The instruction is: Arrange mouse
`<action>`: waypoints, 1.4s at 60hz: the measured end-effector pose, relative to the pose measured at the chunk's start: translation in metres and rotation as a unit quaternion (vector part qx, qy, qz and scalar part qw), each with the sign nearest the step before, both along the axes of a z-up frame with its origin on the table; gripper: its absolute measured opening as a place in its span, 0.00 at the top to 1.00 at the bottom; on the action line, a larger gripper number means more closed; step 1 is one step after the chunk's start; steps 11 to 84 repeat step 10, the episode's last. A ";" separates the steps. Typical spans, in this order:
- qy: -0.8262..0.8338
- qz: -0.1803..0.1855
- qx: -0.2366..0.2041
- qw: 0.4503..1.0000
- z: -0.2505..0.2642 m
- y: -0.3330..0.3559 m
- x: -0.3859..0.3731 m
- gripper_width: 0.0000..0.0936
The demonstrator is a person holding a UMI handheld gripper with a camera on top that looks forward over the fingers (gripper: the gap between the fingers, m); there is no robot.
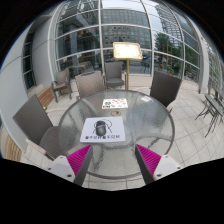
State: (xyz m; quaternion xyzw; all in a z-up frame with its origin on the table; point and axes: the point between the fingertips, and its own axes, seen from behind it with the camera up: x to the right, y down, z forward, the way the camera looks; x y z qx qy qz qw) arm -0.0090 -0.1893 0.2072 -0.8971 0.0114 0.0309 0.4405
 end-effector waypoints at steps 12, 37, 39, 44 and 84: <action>0.001 0.001 0.003 1.000 0.001 0.000 -0.001 0.09; 0.001 0.001 0.003 1.000 0.001 0.000 -0.001 0.09; 0.001 0.001 0.003 1.000 0.001 0.000 -0.001 0.09; 0.001 0.001 0.003 1.000 0.001 0.000 -0.001 0.09; 0.001 0.001 0.003 1.000 0.001 0.000 -0.001 0.09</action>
